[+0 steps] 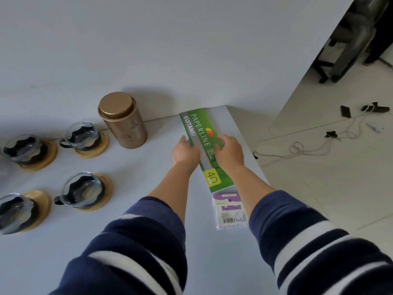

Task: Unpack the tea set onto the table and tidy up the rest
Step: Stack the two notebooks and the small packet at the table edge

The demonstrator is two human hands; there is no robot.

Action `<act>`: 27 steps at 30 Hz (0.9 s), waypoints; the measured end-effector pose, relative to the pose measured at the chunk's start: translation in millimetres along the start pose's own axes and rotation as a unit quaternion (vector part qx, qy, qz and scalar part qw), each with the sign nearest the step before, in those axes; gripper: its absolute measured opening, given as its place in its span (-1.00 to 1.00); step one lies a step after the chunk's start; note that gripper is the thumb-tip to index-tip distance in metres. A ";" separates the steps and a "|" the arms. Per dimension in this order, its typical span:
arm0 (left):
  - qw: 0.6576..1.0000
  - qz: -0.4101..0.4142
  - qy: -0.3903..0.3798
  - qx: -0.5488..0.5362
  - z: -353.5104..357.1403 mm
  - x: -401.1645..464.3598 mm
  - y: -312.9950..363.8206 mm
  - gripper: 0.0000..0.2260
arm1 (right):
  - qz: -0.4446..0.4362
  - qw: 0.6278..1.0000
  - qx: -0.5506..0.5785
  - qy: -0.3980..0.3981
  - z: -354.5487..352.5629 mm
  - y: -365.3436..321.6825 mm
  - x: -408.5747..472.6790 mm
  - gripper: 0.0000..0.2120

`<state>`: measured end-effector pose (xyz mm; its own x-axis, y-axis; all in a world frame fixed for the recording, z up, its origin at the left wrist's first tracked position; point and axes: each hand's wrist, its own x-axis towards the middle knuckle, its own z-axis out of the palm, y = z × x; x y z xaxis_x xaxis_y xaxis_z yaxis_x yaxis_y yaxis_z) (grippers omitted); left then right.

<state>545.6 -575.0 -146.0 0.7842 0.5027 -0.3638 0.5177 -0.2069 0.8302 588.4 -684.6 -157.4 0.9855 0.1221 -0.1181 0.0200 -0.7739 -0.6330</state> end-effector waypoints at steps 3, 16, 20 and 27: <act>0.968 0.057 -0.009 0.243 -11.1 -18.4 -24.0 -0.52 | -0.037 0.995 -0.093 0.013 -6.4 12.7 -46.0 -0.80; 0.854 0.149 -0.067 0.494 -50.5 -91.5 -114.3 -0.49 | 0.009 0.971 -0.181 0.154 25.1 72.7 -213.7 -0.56; 0.854 0.159 -0.072 0.490 -54.7 -93.0 -116.3 -0.49 | 0.053 0.980 -0.152 0.115 11.8 63.7 -214.4 -0.56; 0.869 0.180 -0.016 0.461 -64.2 -75.3 -119.3 -0.49 | -0.001 0.990 -0.073 0.118 -5.5 16.6 -149.1 -0.55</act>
<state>402.8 -534.3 -190.5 0.9536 0.2455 -0.1746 0.2793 -0.9377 0.2069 442.7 -719.1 -146.0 0.9970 -0.0113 0.0769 0.0299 -0.8577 -0.5133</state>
